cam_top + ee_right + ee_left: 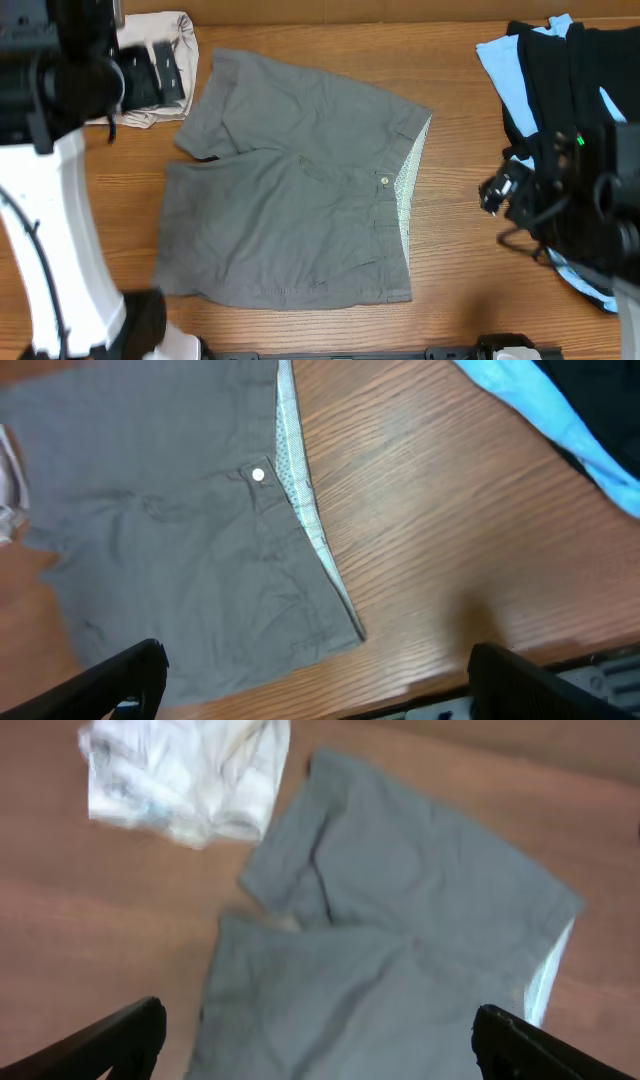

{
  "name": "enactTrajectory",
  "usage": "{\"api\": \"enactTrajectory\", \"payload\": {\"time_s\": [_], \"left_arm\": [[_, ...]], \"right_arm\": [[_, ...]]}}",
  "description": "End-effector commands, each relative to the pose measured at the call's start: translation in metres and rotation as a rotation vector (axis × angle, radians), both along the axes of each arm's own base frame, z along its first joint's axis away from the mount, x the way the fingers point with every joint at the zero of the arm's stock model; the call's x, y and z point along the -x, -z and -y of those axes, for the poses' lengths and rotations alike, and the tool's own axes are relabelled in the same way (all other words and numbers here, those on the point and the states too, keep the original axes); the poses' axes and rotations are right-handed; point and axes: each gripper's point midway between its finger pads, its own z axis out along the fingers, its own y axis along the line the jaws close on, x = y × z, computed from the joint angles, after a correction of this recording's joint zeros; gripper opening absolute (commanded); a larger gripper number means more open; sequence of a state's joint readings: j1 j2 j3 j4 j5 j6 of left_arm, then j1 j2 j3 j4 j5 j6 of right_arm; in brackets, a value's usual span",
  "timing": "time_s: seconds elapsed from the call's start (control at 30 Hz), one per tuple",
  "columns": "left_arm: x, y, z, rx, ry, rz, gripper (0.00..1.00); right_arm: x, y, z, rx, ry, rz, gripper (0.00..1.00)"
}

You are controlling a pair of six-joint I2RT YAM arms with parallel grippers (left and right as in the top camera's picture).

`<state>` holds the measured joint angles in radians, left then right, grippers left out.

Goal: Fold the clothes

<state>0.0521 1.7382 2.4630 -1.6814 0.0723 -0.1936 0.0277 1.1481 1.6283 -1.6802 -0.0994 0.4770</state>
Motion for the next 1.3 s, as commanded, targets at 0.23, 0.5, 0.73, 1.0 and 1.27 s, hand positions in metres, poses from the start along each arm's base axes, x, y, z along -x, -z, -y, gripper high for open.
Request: {"api": "enactTrajectory", "payload": {"time_s": [0.23, 0.5, 0.73, 1.0, 1.27], "left_arm": [[0.097, 0.113, -0.019, 0.049, -0.416, -0.387, 1.00], [0.125, 0.233, -0.021, 0.113, -0.746, -0.559, 0.94], [0.157, 0.306, -0.020, 0.107, -0.867, -0.647, 0.91], [0.185, 0.335, -0.033, 0.053, -1.002, -0.674, 0.91], [0.184, 0.347, -0.044, 0.056, -1.025, -0.640, 0.88]], "right_arm": [[0.031, 0.042, -0.009, -0.020, 0.040, -0.124, 1.00], [0.017, 0.146, -0.055, -0.158, -0.052, -0.309, 1.00], [0.019, 0.207, -0.063, -0.190, -0.053, -0.423, 0.91], [0.018, 0.219, -0.070, -0.114, -0.068, -0.420, 0.87], [0.036, 0.236, -0.091, -0.018, -0.038, -0.463, 0.87]]}}
